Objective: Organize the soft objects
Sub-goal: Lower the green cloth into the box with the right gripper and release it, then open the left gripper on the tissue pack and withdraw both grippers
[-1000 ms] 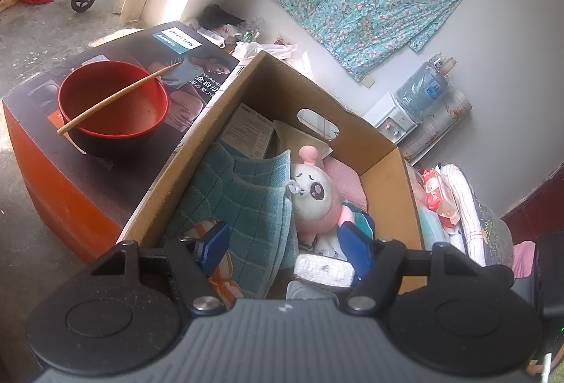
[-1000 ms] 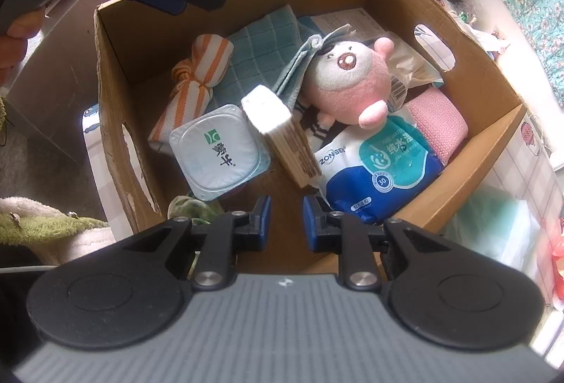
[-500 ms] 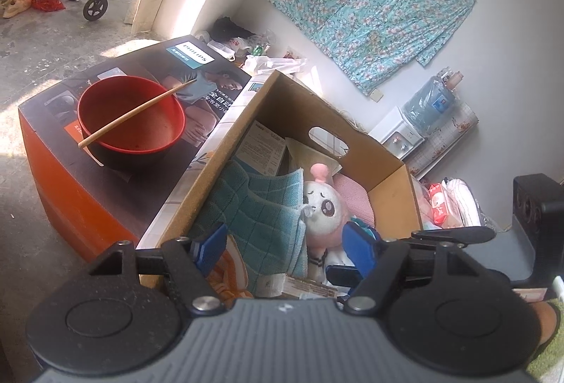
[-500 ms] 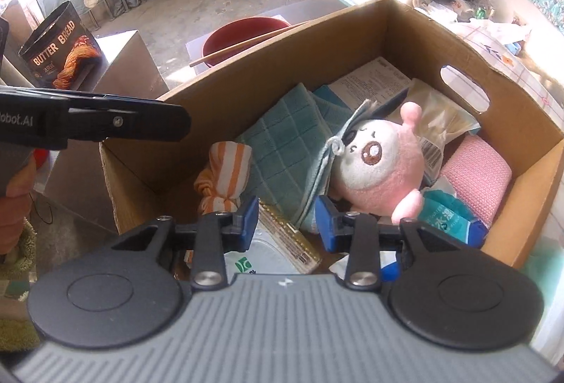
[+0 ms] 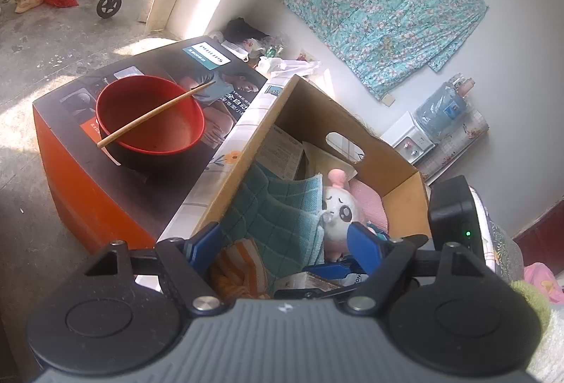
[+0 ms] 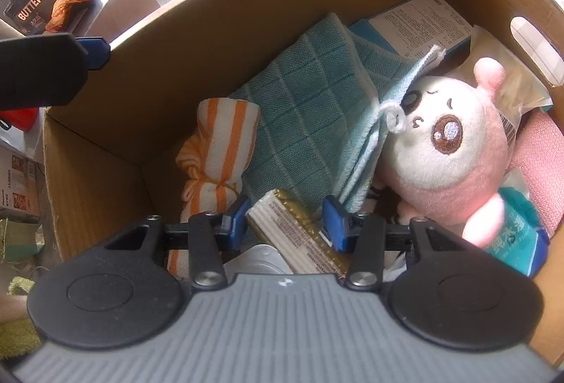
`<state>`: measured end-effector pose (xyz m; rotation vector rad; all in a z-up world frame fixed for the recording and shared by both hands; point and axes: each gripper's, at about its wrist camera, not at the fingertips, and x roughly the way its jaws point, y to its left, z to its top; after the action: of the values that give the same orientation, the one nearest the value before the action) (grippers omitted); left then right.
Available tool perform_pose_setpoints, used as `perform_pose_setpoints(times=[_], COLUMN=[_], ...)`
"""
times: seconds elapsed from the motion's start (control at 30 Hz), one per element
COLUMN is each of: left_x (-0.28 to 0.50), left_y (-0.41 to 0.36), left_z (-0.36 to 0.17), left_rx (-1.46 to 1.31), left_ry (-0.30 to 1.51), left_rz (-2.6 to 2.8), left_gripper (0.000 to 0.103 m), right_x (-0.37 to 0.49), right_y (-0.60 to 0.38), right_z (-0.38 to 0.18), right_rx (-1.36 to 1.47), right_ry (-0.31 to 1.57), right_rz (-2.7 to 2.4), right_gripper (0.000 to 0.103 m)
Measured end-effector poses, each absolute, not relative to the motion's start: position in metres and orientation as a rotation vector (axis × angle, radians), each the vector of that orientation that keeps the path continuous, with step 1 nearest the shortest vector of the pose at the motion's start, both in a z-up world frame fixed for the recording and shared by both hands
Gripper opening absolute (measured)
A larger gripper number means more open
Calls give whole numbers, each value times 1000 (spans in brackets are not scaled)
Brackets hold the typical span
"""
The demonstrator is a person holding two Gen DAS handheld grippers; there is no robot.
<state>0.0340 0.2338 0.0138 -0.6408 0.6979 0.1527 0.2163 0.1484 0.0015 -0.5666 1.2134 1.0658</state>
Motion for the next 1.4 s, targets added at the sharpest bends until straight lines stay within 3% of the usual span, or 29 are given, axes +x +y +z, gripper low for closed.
perform_pose_setpoints(times=[0.13,0.43,0.63,0.8,1.13,1.33,1.4], left_x=[33,36,40,39,30,22,19], left_y=[233,225,215,206,187,166,157], left_z=[15,19,20,21,32,41,46], left_rx=[-637,-625,-618,-608,-552,-461,-410], left_ry=[702,689,694,697,687,657,644], left_rz=[152,109,76,63,60,57,65], left_gripper=[79,80,80,81,85,95,98], right_x=[225,240,236,231,213,170,152], right_y=[141,61,18,16,-5,-50,-63], right_z=[8,74,82,64,89,109,113], right_rx=[-501,-239,-108,-112,-82,39,69], right_ry=[1178,1069,1218,1302,1130,897,827], right_rz=[1046,919,860,792,781,748,719], right_gripper=[26,24,24,29,37,50,61])
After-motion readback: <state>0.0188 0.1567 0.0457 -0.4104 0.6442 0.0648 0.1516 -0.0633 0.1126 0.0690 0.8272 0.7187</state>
